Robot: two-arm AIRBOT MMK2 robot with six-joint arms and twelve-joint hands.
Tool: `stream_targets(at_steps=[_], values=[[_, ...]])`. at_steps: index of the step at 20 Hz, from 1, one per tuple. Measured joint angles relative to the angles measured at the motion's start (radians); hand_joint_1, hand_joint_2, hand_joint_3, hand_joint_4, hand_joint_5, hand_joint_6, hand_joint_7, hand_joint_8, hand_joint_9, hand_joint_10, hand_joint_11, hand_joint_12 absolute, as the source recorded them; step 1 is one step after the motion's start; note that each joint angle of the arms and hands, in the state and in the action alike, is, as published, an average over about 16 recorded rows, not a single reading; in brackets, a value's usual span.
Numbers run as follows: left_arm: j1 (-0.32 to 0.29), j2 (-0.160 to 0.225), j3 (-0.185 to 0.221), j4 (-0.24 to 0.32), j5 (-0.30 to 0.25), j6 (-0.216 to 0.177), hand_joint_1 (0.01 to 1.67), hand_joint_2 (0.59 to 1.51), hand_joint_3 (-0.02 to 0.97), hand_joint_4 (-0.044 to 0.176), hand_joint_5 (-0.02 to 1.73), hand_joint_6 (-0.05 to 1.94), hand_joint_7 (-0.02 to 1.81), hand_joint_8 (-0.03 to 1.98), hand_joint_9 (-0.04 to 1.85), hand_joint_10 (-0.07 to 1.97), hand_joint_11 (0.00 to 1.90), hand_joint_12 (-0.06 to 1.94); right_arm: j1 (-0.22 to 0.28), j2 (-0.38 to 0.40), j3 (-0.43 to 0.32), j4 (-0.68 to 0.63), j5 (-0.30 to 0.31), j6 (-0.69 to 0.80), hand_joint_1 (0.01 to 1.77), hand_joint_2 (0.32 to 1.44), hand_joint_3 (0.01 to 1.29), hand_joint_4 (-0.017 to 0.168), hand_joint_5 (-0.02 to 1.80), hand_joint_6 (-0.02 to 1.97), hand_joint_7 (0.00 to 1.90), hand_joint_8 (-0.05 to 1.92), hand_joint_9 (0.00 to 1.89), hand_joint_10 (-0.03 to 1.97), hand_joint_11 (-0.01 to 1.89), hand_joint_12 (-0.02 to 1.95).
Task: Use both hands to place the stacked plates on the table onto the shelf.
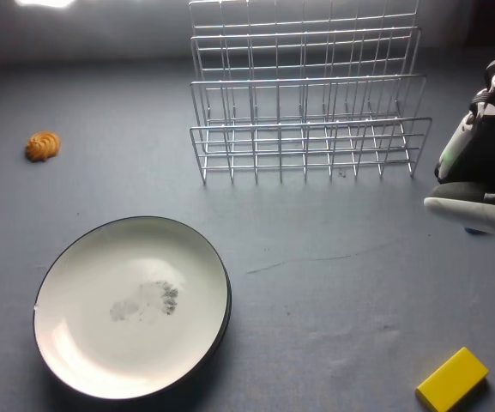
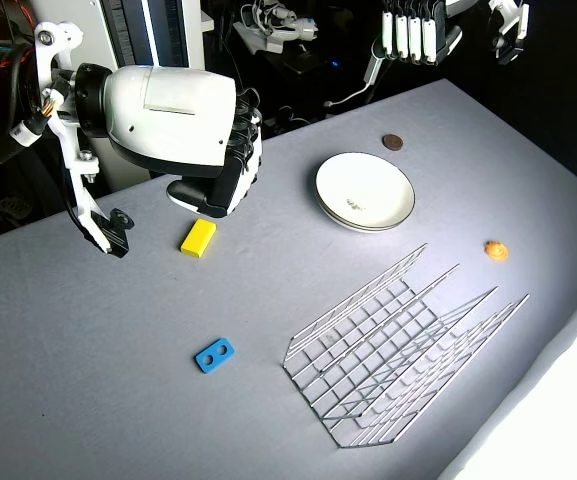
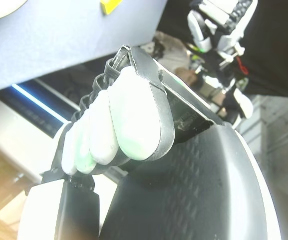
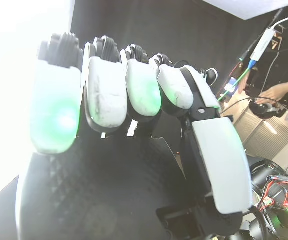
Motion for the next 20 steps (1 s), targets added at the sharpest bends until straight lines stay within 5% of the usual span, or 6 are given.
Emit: stream_targets(at_steps=[8, 13, 20], values=[[0.003, 0.0, 0.008, -0.024, -0.001, 0.006, 0.1, 1.216, 0.048, 0.022, 0.42, 0.47, 0.44, 0.47, 0.46, 0.47, 0.51, 0.55, 0.0, 0.0, 0.0, -0.002, -0.001, -0.001, 0.37, 1.18, 0.03, 0.004, 0.51, 0.51, 0.56, 0.48, 0.59, 0.5, 0.53, 1.04], [0.007, -0.001, 0.014, -0.03, -0.007, -0.002, 0.01, 1.191, 0.017, 0.001, 0.06, 0.01, 0.06, 0.02, 0.07, 0.02, 0.08, 0.12, 0.001, 0.0, 0.0, -0.004, -0.01, 0.0, 0.39, 1.15, 0.01, 0.004, 0.22, 0.06, 0.23, 0.04, 0.24, 0.04, 0.1, 0.78], [0.005, -0.001, 0.013, -0.016, -0.018, -0.033, 0.01, 1.198, 0.011, 0.0, 0.02, -0.01, 0.03, -0.01, 0.02, 0.01, 0.02, 0.07, 0.004, -0.001, 0.0, -0.033, -0.041, 0.024, 0.77, 1.02, 0.01, 0.004, 0.15, 0.02, 0.13, 0.01, 0.14, 0.0, 0.02, 0.71]])
